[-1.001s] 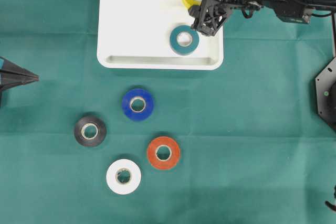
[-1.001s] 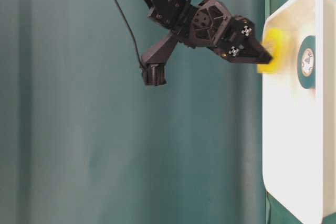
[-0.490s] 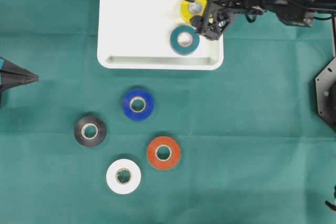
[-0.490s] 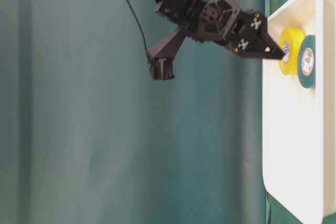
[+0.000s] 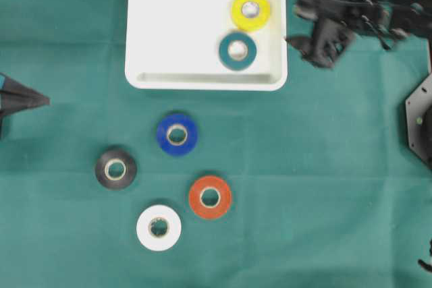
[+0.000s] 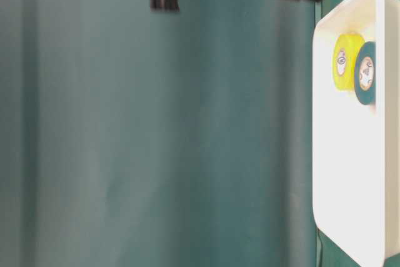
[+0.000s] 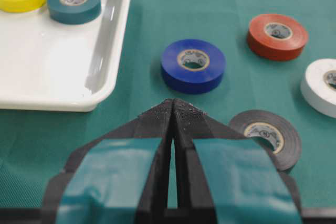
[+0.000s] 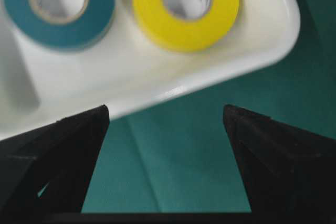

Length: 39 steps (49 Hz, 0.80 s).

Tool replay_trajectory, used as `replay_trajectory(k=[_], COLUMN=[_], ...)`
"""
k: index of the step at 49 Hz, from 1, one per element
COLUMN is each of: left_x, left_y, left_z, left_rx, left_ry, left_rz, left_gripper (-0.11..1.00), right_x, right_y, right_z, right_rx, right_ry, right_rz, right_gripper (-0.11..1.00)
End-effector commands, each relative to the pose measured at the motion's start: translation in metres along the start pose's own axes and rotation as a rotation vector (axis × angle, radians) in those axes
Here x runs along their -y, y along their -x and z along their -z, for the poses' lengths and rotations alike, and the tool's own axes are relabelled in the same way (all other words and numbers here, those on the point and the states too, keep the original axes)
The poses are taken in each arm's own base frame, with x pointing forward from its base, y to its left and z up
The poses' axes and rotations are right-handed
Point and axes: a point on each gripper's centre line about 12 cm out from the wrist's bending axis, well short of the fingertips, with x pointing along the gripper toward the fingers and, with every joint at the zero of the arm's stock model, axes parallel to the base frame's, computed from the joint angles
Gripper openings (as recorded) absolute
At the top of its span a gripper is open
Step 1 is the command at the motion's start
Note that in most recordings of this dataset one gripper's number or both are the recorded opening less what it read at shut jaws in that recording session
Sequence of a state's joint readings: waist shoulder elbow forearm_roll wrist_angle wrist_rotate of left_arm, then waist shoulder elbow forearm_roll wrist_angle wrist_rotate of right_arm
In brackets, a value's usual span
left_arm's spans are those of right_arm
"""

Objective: Put the tape into the white case with the right arm.
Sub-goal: 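Carry the yellow roll into the tray's upper right and release, then retract the right gripper to the right side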

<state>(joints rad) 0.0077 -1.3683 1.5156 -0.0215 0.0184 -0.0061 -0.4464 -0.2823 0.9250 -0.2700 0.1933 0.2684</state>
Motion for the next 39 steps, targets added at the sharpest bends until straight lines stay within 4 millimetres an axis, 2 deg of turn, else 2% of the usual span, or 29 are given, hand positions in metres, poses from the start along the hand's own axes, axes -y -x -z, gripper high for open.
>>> replay_trajectory(k=[1, 13, 26, 39], left_x=[-0.001, -0.002, -0.002, -0.002], left_y=[0.0, 0.0, 0.0, 0.0], left_z=[-0.004, -0.004, -0.004, -0.004], left_rx=[0.008, 0.01, 0.01, 0.01], left_ry=[0.003, 0.004, 0.004, 0.007], left_rz=[-0.007, -0.016, -0.015, -0.015], left_gripper=[0.0, 0.0, 0.0, 0.0], right_x=[-0.001, -0.001, -0.005, -0.034], right_y=[0.018, 0.04, 0.048, 0.05], right_z=[0.004, 0.034, 0.042, 0.053], right_rx=[0.072, 0.108, 0.131, 0.115], right_ry=[-0.002, -0.008, 0.0, 0.087], right_rz=[-0.014, -0.022, -0.036, -0.132], right_gripper=[0.61, 0.61, 0.61, 0.61])
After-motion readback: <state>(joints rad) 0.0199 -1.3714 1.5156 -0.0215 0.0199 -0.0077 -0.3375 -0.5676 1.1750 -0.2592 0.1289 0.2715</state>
